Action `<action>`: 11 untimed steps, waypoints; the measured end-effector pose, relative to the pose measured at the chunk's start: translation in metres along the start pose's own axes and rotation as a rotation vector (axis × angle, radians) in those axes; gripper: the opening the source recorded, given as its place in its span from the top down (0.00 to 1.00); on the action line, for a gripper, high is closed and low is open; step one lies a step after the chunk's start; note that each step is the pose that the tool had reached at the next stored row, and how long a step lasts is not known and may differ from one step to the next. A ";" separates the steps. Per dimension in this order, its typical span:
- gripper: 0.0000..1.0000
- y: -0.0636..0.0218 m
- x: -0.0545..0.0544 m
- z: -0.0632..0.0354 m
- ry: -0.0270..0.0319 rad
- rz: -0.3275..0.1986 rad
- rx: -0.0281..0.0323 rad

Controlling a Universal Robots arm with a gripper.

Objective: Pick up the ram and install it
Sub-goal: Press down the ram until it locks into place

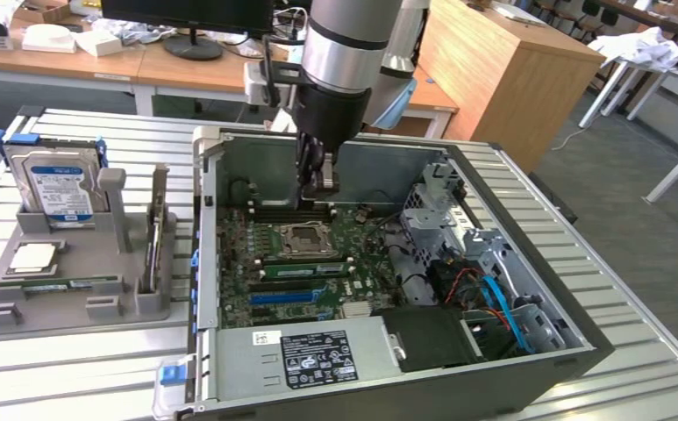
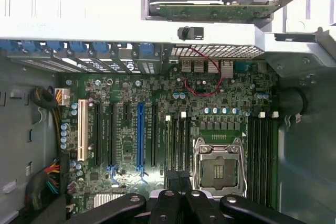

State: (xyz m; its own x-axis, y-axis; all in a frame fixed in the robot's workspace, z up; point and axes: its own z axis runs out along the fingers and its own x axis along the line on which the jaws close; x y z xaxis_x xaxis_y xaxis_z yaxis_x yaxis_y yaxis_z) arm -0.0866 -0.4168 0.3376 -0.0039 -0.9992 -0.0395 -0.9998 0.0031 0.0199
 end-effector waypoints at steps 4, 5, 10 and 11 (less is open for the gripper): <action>0.90 -0.0039 0.000 -0.0002 0.0001 0.000 -0.0001; 0.90 -0.0059 0.000 -0.0001 0.0000 0.000 -0.0001; 0.90 -0.0182 0.000 -0.0003 0.0000 0.000 -0.0023; 0.90 -0.0206 0.000 -0.0004 0.0001 0.000 -0.0030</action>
State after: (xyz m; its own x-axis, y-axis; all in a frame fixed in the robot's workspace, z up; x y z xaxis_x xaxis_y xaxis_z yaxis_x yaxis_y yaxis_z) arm -0.0661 -0.4168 0.3376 -0.0042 -0.9992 -0.0395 -0.9997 0.0033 0.0230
